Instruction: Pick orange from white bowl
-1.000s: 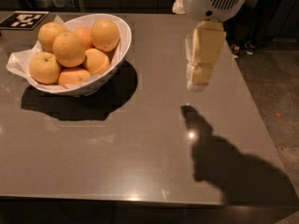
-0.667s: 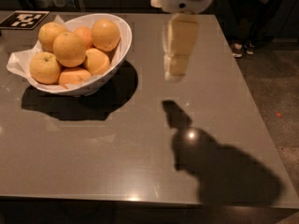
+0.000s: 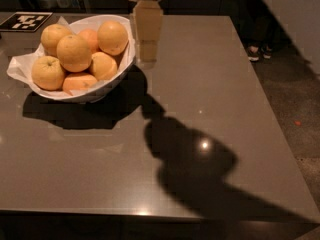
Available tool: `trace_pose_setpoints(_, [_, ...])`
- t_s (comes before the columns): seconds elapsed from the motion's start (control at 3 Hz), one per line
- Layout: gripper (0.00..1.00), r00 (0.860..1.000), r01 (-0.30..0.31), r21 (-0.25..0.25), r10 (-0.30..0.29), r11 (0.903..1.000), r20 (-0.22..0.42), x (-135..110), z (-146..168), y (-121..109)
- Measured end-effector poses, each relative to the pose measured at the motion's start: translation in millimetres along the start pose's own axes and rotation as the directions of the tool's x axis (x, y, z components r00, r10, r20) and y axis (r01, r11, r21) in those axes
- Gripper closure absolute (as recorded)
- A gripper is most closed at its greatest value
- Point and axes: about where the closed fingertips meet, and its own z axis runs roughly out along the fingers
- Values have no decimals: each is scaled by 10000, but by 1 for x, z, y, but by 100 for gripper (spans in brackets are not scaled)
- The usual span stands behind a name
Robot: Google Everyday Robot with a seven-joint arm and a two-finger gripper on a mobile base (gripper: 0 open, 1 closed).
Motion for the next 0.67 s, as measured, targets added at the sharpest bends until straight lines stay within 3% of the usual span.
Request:
trace_pose_setpoints(0.33, [0, 9996, 114, 307, -122, 9995, 250, -13, 0, -9])
trace_pose_setpoints(0.67, [0, 9975, 679, 487, -689, 9965, 175, -34, 9, -26])
